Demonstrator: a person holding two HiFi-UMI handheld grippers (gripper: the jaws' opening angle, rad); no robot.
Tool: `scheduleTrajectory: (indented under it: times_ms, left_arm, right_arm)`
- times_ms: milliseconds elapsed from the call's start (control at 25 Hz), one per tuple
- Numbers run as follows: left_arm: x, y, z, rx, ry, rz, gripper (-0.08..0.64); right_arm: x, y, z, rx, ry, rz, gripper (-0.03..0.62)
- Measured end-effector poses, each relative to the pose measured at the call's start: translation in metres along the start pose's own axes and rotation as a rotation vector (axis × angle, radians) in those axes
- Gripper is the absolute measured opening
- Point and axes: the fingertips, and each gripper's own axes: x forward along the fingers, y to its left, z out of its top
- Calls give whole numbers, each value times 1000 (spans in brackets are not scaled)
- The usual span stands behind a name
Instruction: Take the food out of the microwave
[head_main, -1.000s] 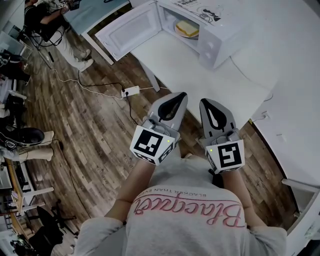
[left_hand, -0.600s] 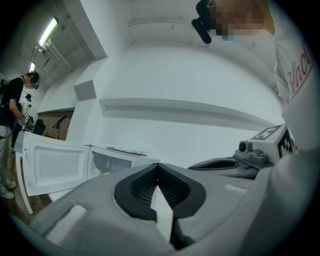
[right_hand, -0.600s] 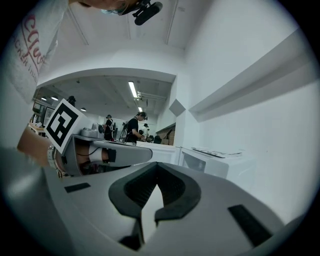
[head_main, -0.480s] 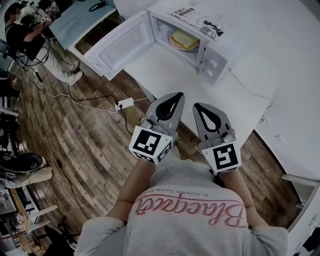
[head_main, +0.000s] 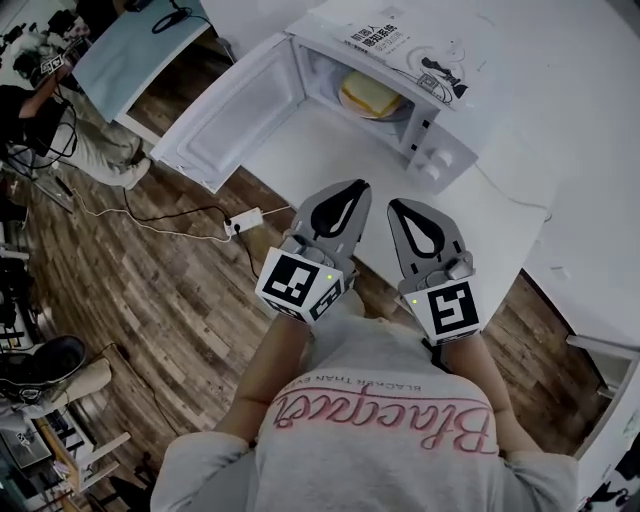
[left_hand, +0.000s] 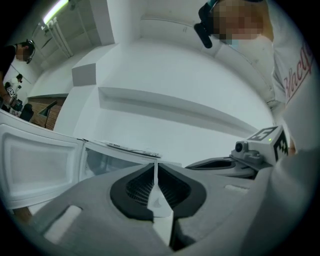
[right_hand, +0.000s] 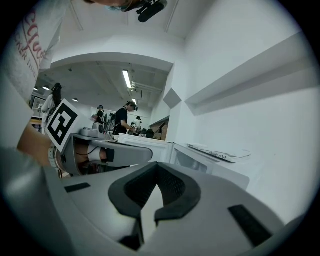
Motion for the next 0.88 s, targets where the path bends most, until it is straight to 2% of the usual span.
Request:
scheduleTrajectory:
  times_ms: [80, 240, 280, 400, 560, 680, 880]
  left_arm:
    - [6, 16, -1, -17, -2, 0, 25]
    - [18, 45, -2, -76, -21, -10, 216]
    - [22, 50, -3, -80, -21, -20, 238]
    - [34, 62, -8, -90, -14, -73, 238]
    - [51, 87, -17, -146, -17, -54, 238]
    - [67, 108, -35, -258, 16, -34, 238]
    - [86, 149, -69, -468, 59, 45, 238]
  right_arm:
    - [12, -3, -2, 5, 15, -19, 11]
    - [34, -9, -5, 6, 32, -45, 11]
    - [39, -10, -5, 3, 34, -49, 11]
    - [56, -17, -7, 6, 38, -69, 11]
    - [75, -28, -11, 20, 56, -94, 11]
    - [86, -35, -16, 17, 64, -96, 11]
    - [102, -40, -27, 44, 98, -89, 11]
